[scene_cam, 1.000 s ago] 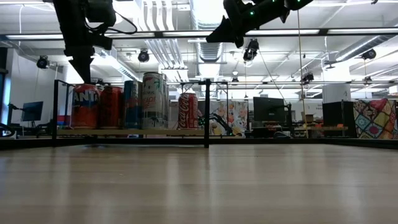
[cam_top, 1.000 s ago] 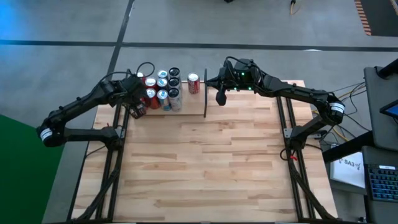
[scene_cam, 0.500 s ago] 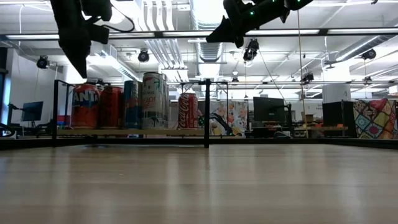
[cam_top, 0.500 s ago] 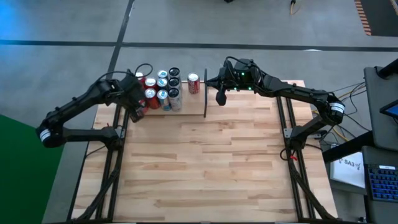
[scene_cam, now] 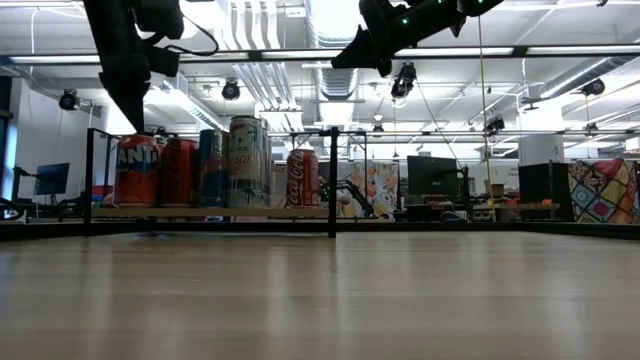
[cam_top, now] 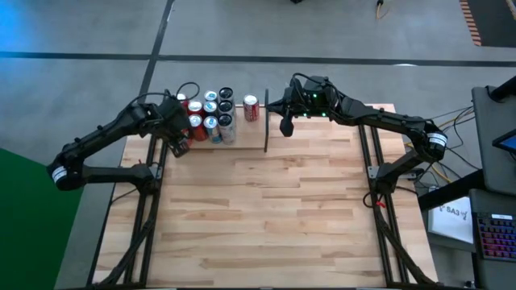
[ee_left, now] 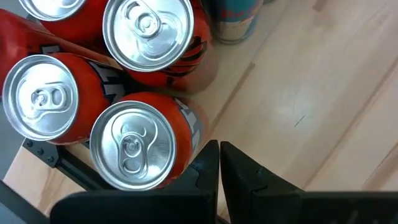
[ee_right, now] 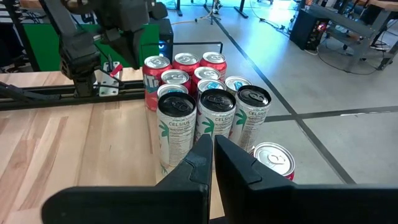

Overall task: Place canned beverage on shelf
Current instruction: Put the orange soda can on the shelf aligned with the other orange soda cans, then adjust the white pink soda cans on the shelf

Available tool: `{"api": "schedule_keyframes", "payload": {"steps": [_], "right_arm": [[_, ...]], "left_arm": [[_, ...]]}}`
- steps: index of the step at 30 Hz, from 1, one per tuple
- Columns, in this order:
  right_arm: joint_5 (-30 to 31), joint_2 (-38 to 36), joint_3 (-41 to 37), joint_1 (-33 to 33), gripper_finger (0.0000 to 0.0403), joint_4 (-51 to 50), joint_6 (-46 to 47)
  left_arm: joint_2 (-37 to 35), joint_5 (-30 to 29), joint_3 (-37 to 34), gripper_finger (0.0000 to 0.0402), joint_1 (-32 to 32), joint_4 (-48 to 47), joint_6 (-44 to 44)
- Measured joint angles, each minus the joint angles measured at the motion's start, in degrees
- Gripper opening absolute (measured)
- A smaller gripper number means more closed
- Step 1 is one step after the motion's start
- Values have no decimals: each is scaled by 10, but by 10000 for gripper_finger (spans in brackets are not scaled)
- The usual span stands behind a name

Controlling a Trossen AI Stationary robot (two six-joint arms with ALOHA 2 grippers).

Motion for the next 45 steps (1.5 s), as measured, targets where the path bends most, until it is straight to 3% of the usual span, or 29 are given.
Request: {"api": "schedule_keyframes", "payload": {"steps": [27, 35, 45], "right_arm": [[0, 0, 0, 0, 9, 0, 0], [0, 0, 0, 0, 9, 0, 0], [0, 0, 3, 0, 9, 0, 41]], "left_arm": [[-1, -94, -25, 0, 0, -16, -11], [-9, -96, -25, 0, 0, -13, -11], [-69, 1, -23, 0, -1, 41, -23]]}}
